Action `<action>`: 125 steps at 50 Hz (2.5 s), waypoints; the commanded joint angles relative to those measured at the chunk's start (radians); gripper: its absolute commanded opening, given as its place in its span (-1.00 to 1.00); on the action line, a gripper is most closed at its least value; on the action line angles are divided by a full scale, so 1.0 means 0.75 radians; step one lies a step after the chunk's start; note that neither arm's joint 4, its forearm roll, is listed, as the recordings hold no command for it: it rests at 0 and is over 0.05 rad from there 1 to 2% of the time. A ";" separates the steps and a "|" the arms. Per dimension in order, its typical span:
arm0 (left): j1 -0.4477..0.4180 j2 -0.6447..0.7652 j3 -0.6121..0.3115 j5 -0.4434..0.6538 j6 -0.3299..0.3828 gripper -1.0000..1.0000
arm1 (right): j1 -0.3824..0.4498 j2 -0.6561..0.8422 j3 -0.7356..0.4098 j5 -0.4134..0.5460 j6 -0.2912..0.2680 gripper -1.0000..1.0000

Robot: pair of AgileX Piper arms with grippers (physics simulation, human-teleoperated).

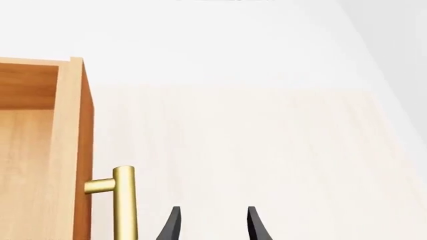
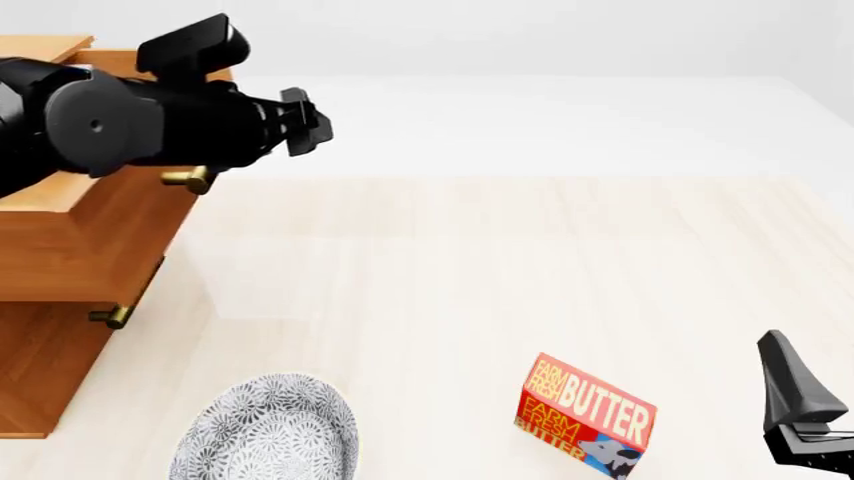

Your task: Put the chocolate pudding in the top drawer of the cabinet and close it.

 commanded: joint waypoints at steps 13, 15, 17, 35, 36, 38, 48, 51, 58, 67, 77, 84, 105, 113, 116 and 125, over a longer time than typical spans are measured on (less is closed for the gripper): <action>0.064 -0.015 0.046 0.008 0.025 1.00 | 0.000 -0.001 0.000 0.001 0.000 1.00; 0.069 -0.017 0.051 0.005 0.024 1.00 | 0.000 0.000 0.000 0.000 0.000 1.00; 0.080 -0.023 0.057 0.007 0.031 1.00 | 0.000 0.002 0.000 -0.002 0.000 1.00; 0.110 -0.053 0.047 0.034 0.067 1.00 | 0.000 0.007 -0.001 -0.007 0.000 1.00; 0.116 -0.056 0.049 0.035 0.072 1.00 | 0.000 0.008 -0.001 -0.007 0.000 1.00; 0.127 -0.064 0.057 0.035 0.074 1.00 | 0.000 0.007 -0.001 -0.007 -0.001 1.00; 0.161 -0.068 0.060 0.034 0.089 1.00 | -0.001 0.008 -0.001 -0.007 -0.001 1.00; 0.174 -0.065 0.070 0.025 0.092 1.00 | 0.000 0.007 -0.001 -0.007 -0.001 1.00; 0.179 -0.054 0.099 -0.007 0.079 1.00 | 0.000 0.007 -0.001 -0.007 0.000 1.00; 0.202 -0.054 0.122 -0.017 0.081 1.00 | 0.000 0.007 -0.001 -0.007 -0.001 1.00; 0.230 -0.039 0.123 -0.019 0.094 1.00 | -0.001 0.007 -0.001 -0.007 0.000 1.00; 0.250 -0.041 0.128 -0.024 0.096 1.00 | -0.001 0.007 -0.001 -0.007 -0.001 1.00; 0.350 -0.059 0.169 -0.033 0.150 1.00 | -0.001 0.007 -0.001 -0.007 0.000 1.00; 0.373 -0.055 0.171 -0.039 0.168 1.00 | 0.000 0.007 -0.001 -0.007 -0.001 1.00; 0.391 -0.056 0.175 -0.039 0.191 1.00 | -0.001 0.007 -0.001 -0.007 0.000 1.00; 0.428 -0.070 0.194 -0.043 0.210 1.00 | -0.001 0.007 -0.001 -0.007 -0.001 1.00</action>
